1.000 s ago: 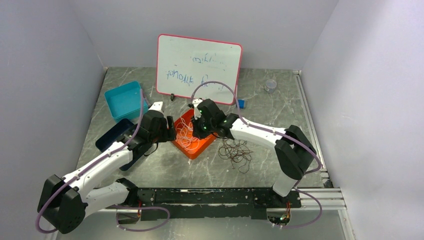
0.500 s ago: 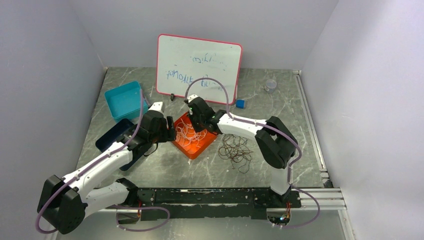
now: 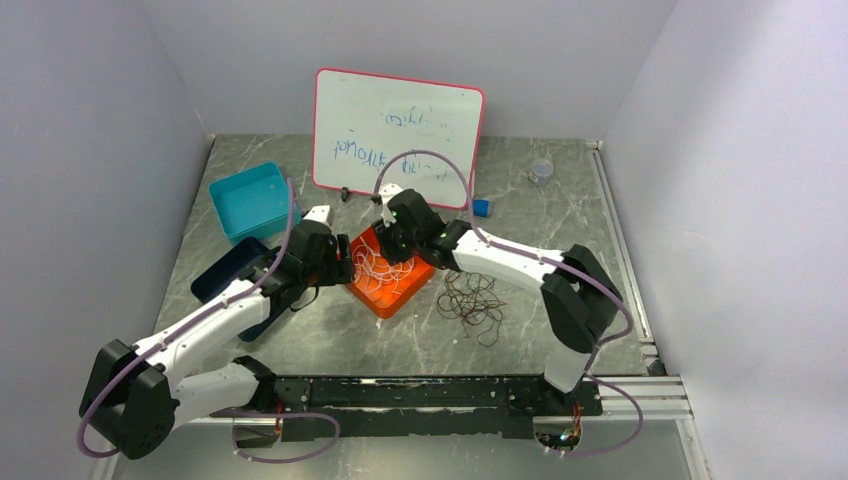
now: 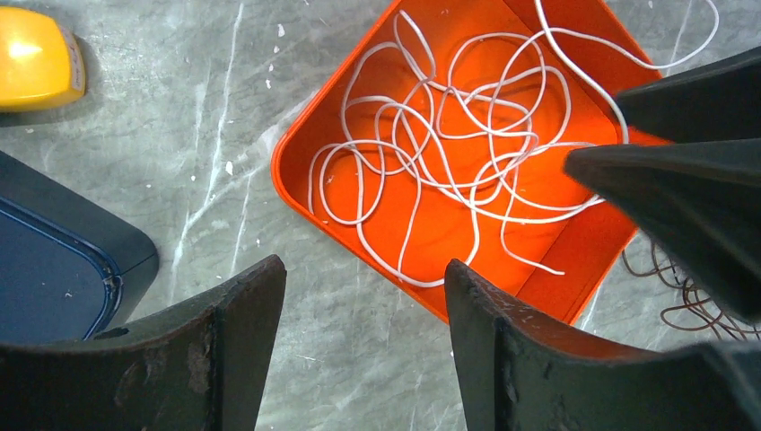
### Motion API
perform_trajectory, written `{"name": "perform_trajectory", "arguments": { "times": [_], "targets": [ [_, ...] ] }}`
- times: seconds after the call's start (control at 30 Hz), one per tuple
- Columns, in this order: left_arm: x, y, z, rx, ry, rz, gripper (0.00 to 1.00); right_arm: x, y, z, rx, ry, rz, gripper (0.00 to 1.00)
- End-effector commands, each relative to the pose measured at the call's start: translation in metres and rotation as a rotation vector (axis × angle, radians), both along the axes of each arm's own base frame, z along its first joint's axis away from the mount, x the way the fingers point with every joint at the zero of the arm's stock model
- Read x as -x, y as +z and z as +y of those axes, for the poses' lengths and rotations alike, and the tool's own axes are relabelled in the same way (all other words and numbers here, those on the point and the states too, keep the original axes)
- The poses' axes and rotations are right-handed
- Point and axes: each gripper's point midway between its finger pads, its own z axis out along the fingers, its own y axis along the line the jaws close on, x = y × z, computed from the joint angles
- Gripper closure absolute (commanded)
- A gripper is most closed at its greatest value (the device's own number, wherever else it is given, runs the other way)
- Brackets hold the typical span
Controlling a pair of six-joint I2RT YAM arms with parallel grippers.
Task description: Untangle the cables
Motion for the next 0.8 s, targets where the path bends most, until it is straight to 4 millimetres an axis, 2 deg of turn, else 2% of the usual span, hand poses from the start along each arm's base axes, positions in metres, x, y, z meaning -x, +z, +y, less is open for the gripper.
{"name": "perform_trajectory", "arguments": {
  "times": [0.0, 0.1, 0.27, 0.43, 0.6, 0.77],
  "targets": [
    [-0.008, 0.011, -0.008, 0.040, -0.012, -0.031, 0.30, -0.006, 0.050, 0.002, -0.107, -0.007, -0.084, 0.56],
    [-0.009, 0.012, -0.009, 0.045, -0.015, -0.032, 0.30, -0.014, 0.065, -0.014, -0.121, -0.073, -0.119, 0.51],
    [-0.009, 0.012, -0.011, 0.049, -0.023, -0.030, 0.30, -0.048, 0.071, -0.068, -0.160, -0.307, -0.122, 0.49],
    [-0.008, 0.012, -0.012, 0.054, -0.027, -0.028, 0.30, -0.076, 0.050, -0.120, -0.262, -0.527, -0.038, 0.45],
    [-0.006, 0.012, -0.010, 0.051, -0.025, -0.026, 0.30, -0.087, 0.016, -0.144, -0.357, -0.647, 0.084, 0.39],
    [-0.004, 0.012, -0.007, 0.045, -0.017, -0.028, 0.30, -0.090, 0.000, -0.143, -0.451, -0.715, 0.153, 0.34]
  ]
}}
